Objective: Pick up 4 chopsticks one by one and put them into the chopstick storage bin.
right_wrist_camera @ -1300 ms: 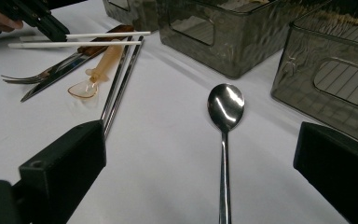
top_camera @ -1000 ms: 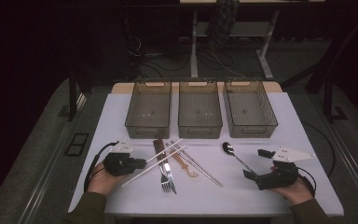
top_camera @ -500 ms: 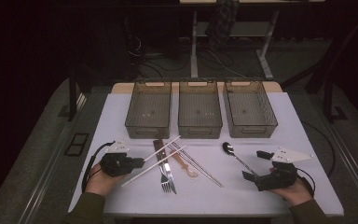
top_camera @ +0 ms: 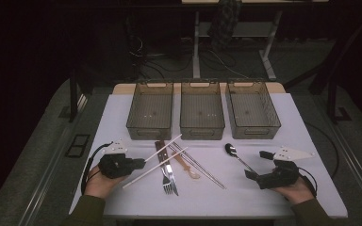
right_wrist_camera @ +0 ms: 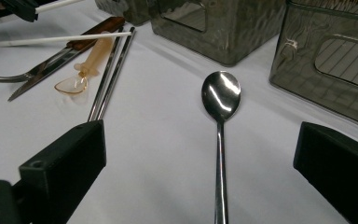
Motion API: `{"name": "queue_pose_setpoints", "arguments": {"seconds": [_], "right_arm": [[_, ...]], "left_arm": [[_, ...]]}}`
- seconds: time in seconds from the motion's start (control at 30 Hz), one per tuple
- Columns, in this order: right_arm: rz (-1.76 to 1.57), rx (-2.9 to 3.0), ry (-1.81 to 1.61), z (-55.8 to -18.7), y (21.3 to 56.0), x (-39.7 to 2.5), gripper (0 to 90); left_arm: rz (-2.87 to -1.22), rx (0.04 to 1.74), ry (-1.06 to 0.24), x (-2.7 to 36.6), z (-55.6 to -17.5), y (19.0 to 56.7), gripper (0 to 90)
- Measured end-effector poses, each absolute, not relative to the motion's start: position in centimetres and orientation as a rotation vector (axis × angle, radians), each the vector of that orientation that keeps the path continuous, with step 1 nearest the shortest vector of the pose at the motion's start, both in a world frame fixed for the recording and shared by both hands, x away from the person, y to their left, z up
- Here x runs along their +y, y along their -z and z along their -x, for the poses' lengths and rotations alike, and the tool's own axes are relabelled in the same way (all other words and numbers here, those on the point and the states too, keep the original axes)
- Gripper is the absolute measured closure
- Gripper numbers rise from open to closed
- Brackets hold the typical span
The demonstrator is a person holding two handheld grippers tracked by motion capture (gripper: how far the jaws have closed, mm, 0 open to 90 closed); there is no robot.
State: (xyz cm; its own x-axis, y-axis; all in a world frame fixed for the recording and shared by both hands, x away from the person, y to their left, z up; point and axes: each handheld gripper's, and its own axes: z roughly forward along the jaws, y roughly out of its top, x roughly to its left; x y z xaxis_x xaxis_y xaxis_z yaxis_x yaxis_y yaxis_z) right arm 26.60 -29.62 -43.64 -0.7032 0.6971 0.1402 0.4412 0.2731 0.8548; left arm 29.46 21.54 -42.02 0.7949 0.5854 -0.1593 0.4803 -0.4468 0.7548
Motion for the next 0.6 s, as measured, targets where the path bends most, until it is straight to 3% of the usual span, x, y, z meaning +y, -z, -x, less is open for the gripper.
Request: {"name": "queue_pose_setpoints", "arguments": {"seconds": [0.6], "right_arm": [[-1.041,2.268,-1.401,-26.2,43.4,-29.7,1.9]], "left_arm": [[-2.027,0.785,-0.16,20.7,-29.5,40.3,83.0]]}}
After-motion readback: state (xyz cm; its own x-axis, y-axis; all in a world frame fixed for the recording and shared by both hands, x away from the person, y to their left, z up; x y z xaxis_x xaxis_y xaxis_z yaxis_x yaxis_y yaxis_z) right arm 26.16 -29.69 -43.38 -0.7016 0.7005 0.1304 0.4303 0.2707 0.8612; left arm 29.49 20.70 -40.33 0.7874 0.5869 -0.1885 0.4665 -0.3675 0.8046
